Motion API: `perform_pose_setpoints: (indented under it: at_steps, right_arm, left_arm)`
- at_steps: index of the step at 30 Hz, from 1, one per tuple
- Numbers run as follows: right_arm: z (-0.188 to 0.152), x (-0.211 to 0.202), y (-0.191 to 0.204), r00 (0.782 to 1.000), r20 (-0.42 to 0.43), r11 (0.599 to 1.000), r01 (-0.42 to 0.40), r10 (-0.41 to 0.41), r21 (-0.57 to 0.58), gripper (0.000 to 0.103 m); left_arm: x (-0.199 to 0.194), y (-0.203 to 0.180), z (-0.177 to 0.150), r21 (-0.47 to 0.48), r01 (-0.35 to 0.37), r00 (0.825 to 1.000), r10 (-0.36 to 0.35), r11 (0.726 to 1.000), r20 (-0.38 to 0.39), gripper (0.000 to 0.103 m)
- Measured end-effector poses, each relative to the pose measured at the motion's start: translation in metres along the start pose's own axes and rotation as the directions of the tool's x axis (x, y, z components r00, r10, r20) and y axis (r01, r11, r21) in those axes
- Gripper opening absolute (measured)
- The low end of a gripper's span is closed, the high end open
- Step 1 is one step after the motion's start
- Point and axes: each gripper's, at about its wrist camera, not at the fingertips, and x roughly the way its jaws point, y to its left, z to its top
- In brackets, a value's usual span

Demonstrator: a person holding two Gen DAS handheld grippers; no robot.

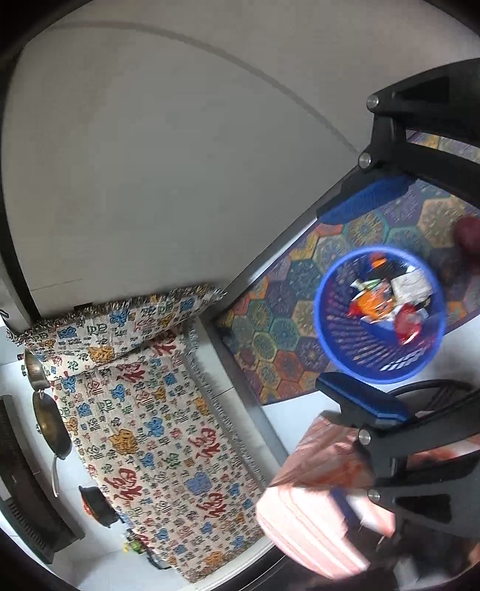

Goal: Collect trash

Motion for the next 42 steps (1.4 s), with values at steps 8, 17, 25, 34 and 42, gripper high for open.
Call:
perform_pose_setpoints:
  at_steps: [8,17,25,34,42]
  right_arm:
    - [-0.049,-0.056,0.009,0.996,0.021,0.992,0.088,-0.086,-0.088,0.103]
    - [-0.083,-0.068,0.008,0.999,0.022,0.991,0.045,-0.043,-0.127,0.103]
    - [-0.083,-0.069,0.014,0.999,0.028,0.988,0.037,-0.033,-0.152,0.103]
    - [-0.085,-0.069,0.025,0.999,0.025,0.980,0.040,-0.036,-0.193,0.103]
    - [-0.084,-0.068,0.021,0.999,0.031,0.983,0.049,-0.044,-0.179,0.103]
  left_arm:
    - [-0.037,-0.017,-0.020,0.059,-0.002,0.996,0.008,0.998,-0.093,0.103]
    - [-0.052,-0.014,-0.036,-0.002,-0.022,0.994,0.022,1.000,-0.109,0.103]
    - [-0.053,-0.019,-0.043,0.013,-0.136,0.986,0.136,0.991,-0.095,0.103]
    - [-0.050,-0.014,-0.043,-0.019,-0.101,0.986,0.097,0.995,-0.138,0.103]
    - [-0.046,-0.006,-0.043,-0.042,-0.111,0.983,0.104,0.993,-0.151,0.103]
